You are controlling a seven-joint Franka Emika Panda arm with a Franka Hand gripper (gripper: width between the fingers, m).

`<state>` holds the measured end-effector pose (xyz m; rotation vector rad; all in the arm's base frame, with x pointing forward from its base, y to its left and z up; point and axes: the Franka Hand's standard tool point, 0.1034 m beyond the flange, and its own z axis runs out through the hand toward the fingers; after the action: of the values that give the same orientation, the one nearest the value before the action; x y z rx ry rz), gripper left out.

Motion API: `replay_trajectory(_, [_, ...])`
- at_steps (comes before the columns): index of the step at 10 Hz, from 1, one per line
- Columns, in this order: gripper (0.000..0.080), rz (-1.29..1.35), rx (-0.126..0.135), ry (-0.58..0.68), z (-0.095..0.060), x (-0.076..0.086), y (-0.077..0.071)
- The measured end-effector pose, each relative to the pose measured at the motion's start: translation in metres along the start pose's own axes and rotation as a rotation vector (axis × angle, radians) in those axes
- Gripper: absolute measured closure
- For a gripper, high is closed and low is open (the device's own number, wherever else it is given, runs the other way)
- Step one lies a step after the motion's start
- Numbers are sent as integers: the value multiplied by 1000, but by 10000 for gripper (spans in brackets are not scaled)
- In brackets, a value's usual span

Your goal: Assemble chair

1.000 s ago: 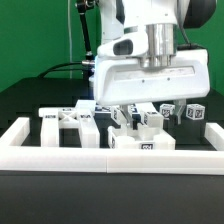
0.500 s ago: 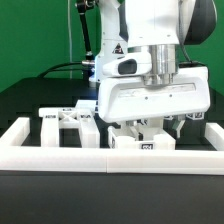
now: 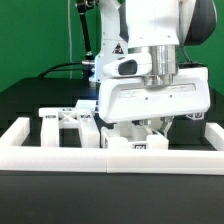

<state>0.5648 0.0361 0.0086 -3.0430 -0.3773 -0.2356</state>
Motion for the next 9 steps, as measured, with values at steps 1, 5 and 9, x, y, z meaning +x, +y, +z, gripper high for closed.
replay_trajectory(1, [766, 0, 0, 0, 0, 0, 0])
replay_trajectory(5, [766, 0, 0, 0, 0, 0, 0])
replay_trajectory(9, [765, 97, 6, 5, 1, 5, -22])
